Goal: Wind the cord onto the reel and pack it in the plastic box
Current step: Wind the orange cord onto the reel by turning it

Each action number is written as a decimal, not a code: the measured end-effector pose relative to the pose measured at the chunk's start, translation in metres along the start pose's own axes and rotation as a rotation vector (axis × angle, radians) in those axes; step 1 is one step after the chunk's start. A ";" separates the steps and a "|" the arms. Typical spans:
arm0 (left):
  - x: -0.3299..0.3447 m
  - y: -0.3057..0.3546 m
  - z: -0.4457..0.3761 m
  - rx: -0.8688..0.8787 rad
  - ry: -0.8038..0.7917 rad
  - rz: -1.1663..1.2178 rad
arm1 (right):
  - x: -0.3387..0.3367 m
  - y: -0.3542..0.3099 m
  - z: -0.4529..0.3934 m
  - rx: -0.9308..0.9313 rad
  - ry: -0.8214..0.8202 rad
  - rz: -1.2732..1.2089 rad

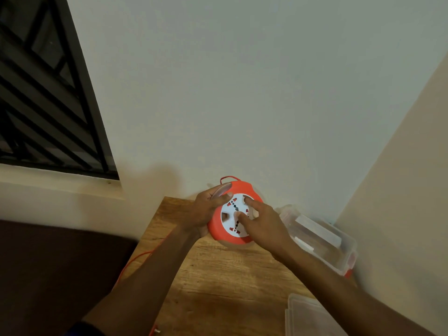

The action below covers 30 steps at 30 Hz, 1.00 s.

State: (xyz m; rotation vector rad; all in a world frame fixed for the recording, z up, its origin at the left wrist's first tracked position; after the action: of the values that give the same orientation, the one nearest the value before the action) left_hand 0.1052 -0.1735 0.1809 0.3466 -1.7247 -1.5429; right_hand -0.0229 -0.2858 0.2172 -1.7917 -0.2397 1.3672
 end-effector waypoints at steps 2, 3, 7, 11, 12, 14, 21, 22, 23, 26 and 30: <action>-0.002 -0.001 -0.001 -0.003 0.018 0.010 | 0.002 -0.001 0.002 0.072 -0.048 -0.158; -0.001 0.000 -0.002 0.000 0.027 0.012 | 0.003 -0.001 0.003 0.060 -0.051 -0.117; 0.001 0.001 -0.007 0.007 0.029 0.037 | -0.006 -0.016 0.007 -0.230 0.003 0.484; -0.005 0.000 -0.010 -0.001 0.023 0.034 | -0.010 -0.030 0.012 -0.578 0.068 0.809; -0.004 0.000 -0.011 -0.005 0.014 0.022 | -0.009 -0.032 0.013 -0.633 0.051 0.833; -0.002 0.002 -0.012 -0.014 -0.011 0.010 | -0.008 -0.030 0.009 -0.652 -0.012 0.867; -0.004 0.003 -0.012 -0.016 -0.034 -0.036 | -0.005 -0.019 -0.001 -0.581 -0.075 0.998; -0.003 0.003 -0.013 -0.018 -0.039 -0.038 | -0.004 -0.017 -0.002 -0.559 -0.082 1.011; -0.003 0.002 -0.014 -0.024 -0.043 -0.038 | -0.003 -0.017 -0.002 -0.542 -0.091 1.020; 0.001 -0.001 -0.017 -0.033 -0.034 -0.068 | -0.001 -0.018 -0.005 -0.528 -0.109 1.054; 0.001 0.001 -0.019 -0.023 -0.038 -0.087 | 0.001 -0.019 -0.009 -0.608 -0.058 1.084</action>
State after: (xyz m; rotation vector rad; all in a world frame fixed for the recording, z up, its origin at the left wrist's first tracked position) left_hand 0.1177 -0.1878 0.1813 0.3871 -1.7396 -1.6399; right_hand -0.0084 -0.2778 0.2306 -2.5439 0.4099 2.2505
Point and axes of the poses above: each hand's wrist, its own z-axis away from the middle knuckle, its own x-axis out of the palm, y = z × x, the point moved 4 cm from there along -z, towards the middle knuckle, and after that the axes turned 3 degrees about z, right-handed, at the moved point
